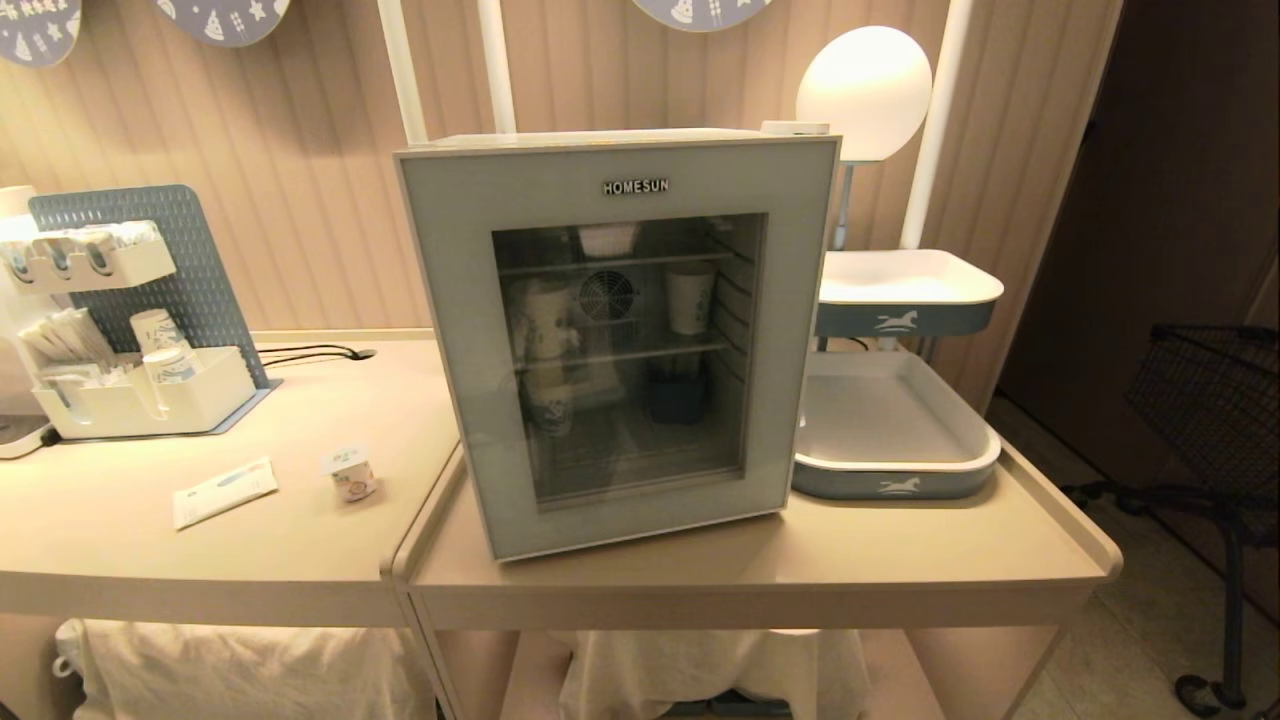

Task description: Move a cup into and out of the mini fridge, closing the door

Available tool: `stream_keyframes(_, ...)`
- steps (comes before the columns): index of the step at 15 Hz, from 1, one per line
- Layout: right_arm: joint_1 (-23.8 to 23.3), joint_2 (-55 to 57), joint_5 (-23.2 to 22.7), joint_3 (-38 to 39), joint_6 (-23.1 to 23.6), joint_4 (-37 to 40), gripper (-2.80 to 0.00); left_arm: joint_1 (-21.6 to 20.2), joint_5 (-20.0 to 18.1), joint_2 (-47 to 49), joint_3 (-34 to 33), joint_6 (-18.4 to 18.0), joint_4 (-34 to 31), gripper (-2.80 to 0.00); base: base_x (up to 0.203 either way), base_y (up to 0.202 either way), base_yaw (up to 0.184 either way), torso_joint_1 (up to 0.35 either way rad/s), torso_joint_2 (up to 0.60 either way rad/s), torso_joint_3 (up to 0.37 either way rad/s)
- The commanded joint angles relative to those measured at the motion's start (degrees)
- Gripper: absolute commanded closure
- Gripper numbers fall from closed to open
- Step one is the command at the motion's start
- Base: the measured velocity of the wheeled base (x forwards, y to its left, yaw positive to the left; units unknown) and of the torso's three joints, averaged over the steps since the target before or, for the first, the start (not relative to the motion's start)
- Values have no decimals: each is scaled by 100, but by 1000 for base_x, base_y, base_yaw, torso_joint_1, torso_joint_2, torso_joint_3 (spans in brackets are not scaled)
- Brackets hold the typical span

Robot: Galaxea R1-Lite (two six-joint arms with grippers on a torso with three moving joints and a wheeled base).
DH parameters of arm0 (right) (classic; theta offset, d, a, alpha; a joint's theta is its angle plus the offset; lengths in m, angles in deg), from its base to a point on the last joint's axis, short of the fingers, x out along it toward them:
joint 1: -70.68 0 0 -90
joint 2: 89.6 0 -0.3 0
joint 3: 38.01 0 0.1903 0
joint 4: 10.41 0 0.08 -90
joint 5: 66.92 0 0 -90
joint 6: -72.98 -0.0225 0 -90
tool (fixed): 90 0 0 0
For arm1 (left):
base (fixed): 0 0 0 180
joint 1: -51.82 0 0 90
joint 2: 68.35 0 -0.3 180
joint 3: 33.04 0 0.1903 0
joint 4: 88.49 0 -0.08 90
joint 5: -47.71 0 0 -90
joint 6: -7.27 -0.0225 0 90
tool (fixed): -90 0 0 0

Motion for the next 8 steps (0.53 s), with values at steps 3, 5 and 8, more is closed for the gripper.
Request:
stream_keyframes(3, 1, 10, 10, -46, 8, 120, 0, 2, 1, 0, -5, 0, -2, 0, 0, 0, 0, 0, 0, 0)
stream_keyframes(5, 1, 10, 2, -20, -3, 71, 0, 2, 1, 0, 0, 0, -7, 0, 0, 0, 0, 0, 0, 0)
stream_keyframes(8, 1, 10, 2, -20, -8, 71, 0, 2, 1, 0, -5, 9, -7, 0, 0, 0, 0, 0, 0, 0)
